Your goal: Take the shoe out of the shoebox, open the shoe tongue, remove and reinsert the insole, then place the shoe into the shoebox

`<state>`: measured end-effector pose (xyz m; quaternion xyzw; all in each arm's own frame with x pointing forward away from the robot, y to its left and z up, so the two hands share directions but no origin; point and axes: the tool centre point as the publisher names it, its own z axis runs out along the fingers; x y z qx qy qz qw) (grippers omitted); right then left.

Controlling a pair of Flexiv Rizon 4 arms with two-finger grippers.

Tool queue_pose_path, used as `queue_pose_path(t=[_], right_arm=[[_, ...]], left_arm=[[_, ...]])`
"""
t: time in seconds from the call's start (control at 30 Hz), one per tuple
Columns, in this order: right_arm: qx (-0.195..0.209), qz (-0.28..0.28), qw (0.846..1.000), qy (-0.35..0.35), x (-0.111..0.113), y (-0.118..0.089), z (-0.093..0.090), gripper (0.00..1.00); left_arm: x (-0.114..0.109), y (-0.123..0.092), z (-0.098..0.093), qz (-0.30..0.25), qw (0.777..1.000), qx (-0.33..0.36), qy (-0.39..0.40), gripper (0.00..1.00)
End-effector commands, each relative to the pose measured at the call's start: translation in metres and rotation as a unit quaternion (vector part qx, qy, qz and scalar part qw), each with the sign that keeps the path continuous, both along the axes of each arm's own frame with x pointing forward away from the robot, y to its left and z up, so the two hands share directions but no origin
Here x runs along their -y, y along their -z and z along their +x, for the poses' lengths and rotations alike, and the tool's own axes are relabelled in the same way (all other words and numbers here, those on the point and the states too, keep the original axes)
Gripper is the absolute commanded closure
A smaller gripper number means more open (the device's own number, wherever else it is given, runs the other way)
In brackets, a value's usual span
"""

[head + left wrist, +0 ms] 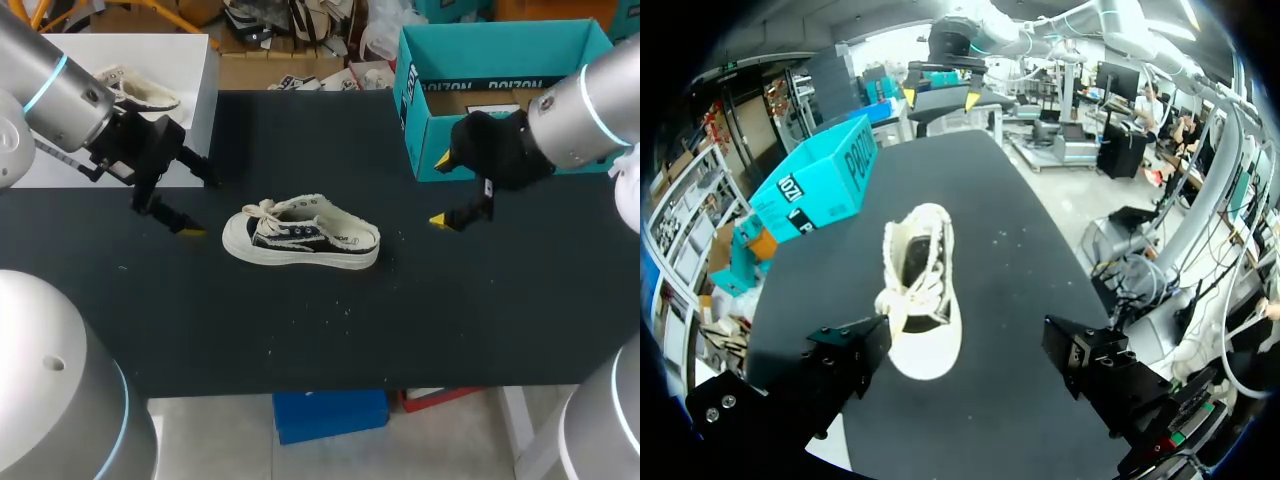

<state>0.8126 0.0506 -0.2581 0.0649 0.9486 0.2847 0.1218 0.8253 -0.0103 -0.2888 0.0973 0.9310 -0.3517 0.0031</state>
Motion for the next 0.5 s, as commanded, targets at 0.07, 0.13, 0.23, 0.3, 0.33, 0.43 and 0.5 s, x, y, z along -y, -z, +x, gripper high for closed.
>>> queue_pose_path(t=[0.07,0.13,0.23,0.3,0.33,0.43,0.5], right_arm=[[0.000,-0.001,1.000,0.001,0.000,-0.001,0.000,0.00],[0.000,-0.001,1.000,0.001,0.000,-0.001,0.000,0.00],[-0.011,0.037,0.999,-0.008,-0.011,0.009,0.000,0.00],[-0.017,0.064,0.998,-0.016,-0.020,0.016,0.001,0.00],[-0.018,0.078,0.997,-0.017,-0.024,0.019,0.002,0.00],[-0.019,0.105,0.994,-0.025,-0.032,0.030,0.003,0.00],[-0.017,0.120,0.992,-0.026,-0.038,0.037,0.004,0.00]], left_arm=[[0.000,0.002,0.000,-0.001,1.000,0.002,0.000,0.00],[0.000,0.002,0.000,-0.001,1.000,0.002,0.000,0.00],[0.000,0.002,0.000,-0.001,1.000,0.002,0.000,0.00],[0.000,0.002,0.000,-0.001,1.000,0.002,0.000,0.00],[0.000,0.002,0.000,-0.001,1.000,0.002,0.000,0.00],[0.000,0.002,0.000,-0.001,1.000,0.002,0.000,0.00],[0.000,0.002,0.000,-0.001,1.000,0.002,0.000,0.00]])
